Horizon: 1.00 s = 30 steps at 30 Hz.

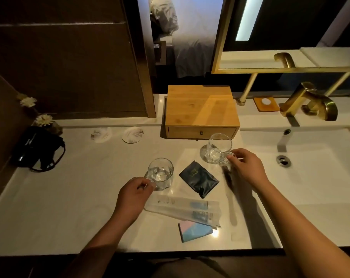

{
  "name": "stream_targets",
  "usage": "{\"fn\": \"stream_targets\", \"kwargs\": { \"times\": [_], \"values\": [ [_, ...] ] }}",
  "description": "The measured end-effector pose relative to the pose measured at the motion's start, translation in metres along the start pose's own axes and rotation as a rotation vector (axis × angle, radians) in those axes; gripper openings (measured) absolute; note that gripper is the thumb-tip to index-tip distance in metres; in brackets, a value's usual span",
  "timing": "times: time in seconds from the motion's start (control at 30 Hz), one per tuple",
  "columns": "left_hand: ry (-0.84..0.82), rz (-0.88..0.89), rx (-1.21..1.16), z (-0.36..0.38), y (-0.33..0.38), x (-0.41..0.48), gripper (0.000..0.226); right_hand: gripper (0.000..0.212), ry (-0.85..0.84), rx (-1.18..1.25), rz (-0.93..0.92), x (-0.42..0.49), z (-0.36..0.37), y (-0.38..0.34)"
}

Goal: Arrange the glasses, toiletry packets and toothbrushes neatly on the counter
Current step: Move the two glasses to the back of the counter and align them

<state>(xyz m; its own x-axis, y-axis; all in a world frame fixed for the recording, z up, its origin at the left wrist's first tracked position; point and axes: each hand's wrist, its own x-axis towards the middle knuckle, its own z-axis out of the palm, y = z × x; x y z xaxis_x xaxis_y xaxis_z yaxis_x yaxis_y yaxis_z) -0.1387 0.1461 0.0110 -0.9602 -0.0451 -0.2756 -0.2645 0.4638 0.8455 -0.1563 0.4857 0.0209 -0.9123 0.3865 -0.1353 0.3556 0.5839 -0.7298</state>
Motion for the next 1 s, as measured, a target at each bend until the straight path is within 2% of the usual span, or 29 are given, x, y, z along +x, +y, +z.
{"fn": "stream_targets", "kwargs": {
  "times": [0.17, 0.37, 0.6, 0.67, 0.8, 1.0],
  "values": [
    [-0.036, 0.071, 0.059, 0.0, -0.001, 0.003, 0.016, 0.02, 0.017, 0.017, -0.007, 0.0, 0.002, 0.001],
    [-0.038, 0.044, -0.001, -0.001, -0.007, 0.009, 0.019, 0.016, 0.045, 0.025, -0.02, 0.001, 0.003, 0.002],
    [0.041, 0.094, -0.009, -0.018, -0.006, 0.02, 0.021, 0.008, 0.069, 0.143, 0.016, -0.006, 0.003, -0.013],
    [0.058, 0.081, -0.049, -0.027, -0.007, 0.024, 0.028, 0.009, 0.071, 0.19, 0.027, -0.011, 0.007, -0.019],
    [0.078, 0.052, -0.094, -0.051, -0.009, 0.03, 0.033, 0.011, 0.08, 0.255, 0.027, -0.022, 0.019, -0.043],
    [0.124, -0.005, -0.117, -0.099, -0.025, 0.043, 0.027, 0.01, 0.036, 0.264, -0.02, -0.036, 0.054, -0.094]
  ]
}}
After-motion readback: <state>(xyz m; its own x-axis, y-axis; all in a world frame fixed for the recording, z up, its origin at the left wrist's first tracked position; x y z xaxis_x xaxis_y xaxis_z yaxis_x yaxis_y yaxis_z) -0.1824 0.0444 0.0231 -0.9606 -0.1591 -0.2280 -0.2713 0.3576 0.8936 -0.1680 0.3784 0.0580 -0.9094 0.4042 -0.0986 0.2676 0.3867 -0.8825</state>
